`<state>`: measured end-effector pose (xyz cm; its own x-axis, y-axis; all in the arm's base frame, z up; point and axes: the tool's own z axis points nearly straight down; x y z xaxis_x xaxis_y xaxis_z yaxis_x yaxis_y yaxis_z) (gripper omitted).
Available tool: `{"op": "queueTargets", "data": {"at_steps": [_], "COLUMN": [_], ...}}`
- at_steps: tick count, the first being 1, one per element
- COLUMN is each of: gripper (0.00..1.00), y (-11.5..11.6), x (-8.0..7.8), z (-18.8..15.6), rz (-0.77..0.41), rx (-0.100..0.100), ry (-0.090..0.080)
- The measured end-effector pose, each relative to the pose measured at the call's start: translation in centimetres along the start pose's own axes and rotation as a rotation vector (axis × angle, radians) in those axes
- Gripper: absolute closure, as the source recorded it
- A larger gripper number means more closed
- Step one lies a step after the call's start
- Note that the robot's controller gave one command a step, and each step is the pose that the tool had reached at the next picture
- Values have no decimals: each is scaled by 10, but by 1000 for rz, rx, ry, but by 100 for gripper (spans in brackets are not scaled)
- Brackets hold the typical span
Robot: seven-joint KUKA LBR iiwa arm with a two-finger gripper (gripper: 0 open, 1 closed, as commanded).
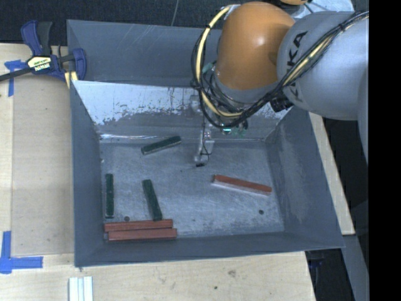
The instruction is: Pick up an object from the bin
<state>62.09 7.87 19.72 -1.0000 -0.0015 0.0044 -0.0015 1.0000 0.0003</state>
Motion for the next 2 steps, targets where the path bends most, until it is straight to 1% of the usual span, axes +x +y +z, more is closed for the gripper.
{"op": "queueTargets", "data": {"at_steps": [1, 2], "gripper": [0, 0], "y": [0, 1], "x": [-2, -1], "z": [-5, 42], "rz": [1, -11], "rx": [0, -1], "ry": [-8, -15]}}
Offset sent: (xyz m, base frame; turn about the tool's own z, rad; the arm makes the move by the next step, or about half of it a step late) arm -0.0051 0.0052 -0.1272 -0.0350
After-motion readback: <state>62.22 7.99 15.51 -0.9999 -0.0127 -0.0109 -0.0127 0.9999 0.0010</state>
